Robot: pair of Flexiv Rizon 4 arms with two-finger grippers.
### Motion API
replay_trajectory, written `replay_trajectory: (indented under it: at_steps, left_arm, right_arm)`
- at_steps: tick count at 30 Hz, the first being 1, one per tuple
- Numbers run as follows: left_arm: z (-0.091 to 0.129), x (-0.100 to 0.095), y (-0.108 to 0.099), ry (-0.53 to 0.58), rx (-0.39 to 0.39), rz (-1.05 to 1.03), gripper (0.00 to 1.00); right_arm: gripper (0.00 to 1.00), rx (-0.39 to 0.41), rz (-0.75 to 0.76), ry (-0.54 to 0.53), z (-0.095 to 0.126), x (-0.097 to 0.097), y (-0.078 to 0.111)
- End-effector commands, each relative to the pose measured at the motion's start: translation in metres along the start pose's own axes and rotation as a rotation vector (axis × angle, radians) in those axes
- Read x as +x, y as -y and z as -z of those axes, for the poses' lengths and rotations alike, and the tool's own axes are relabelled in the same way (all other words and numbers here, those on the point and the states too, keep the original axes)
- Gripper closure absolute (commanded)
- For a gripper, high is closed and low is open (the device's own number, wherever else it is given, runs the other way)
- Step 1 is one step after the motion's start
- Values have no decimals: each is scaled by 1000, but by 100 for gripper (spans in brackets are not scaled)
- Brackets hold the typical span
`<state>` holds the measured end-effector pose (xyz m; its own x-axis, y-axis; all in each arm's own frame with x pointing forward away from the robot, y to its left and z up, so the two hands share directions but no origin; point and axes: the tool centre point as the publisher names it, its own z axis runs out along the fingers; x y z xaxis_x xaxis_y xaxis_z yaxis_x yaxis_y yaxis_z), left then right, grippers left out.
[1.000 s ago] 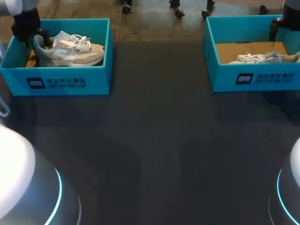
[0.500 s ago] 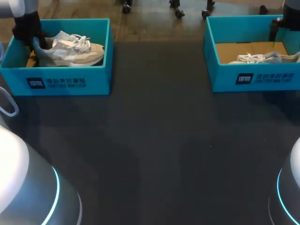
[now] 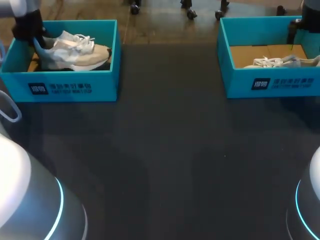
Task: Take the shoe out of the shoebox, open the shoe tongue, remove and reinsert the insole, then place the shoe into the shoebox
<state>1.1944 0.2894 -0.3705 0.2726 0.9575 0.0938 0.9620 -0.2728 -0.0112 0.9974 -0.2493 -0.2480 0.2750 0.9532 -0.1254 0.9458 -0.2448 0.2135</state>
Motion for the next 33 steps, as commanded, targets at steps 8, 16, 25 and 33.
replay_trajectory:
  at_steps: [8,16,25,33]
  left_arm:
    - [82,15,9,-13,-17,37,100]
    - [144,33,8,0,-58,136,100]
    - [181,45,16,-22,-119,154,100]
    - [181,45,16,-22,-119,154,100]
  right_arm:
    - [0,-2,0,0,0,0,1]
    - [0,-2,0,0,0,0,1]
    - [0,-2,0,0,0,0,1]
    - [0,-2,0,0,0,0,1]
